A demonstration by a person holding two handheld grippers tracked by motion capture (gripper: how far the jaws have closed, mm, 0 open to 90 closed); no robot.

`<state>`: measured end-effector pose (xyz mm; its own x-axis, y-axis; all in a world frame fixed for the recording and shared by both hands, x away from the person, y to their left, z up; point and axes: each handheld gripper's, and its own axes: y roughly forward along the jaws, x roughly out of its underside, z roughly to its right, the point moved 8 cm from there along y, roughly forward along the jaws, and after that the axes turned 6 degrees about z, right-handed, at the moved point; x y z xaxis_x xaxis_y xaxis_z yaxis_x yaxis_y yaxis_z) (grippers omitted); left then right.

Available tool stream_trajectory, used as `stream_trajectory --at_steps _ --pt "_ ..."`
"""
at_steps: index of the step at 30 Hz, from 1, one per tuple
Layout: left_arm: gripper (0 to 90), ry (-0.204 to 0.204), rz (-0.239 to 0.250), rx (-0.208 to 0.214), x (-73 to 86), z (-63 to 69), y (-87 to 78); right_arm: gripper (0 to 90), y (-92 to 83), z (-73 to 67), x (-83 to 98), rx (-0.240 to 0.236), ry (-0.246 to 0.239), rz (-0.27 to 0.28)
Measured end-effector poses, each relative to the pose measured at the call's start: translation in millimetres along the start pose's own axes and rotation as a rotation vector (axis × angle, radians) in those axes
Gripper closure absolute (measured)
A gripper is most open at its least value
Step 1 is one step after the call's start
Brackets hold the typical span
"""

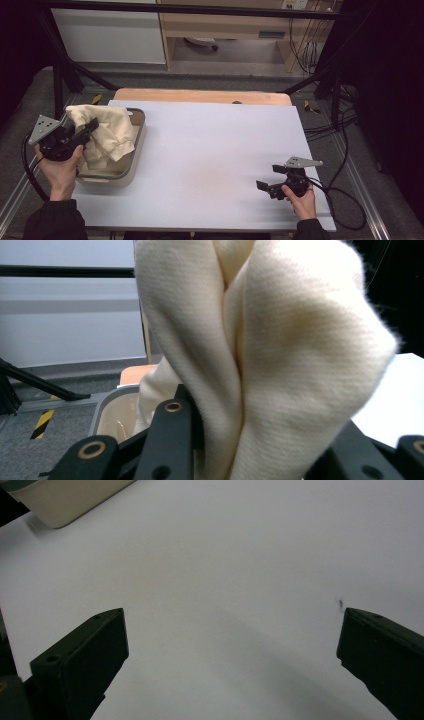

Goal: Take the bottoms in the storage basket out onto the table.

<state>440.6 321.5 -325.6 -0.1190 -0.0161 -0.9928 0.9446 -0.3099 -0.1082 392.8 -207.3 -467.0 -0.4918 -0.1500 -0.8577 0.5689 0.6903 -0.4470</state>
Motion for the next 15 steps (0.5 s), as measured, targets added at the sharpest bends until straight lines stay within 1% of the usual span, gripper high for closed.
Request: stream_trajectory --at_steps 15 --pt "68.2 -0.002 0.032 0.012 -5.6 7.3 -1.5 0.6 0.5 -0.2 0.3 -0.003 -0.002 -0.002"
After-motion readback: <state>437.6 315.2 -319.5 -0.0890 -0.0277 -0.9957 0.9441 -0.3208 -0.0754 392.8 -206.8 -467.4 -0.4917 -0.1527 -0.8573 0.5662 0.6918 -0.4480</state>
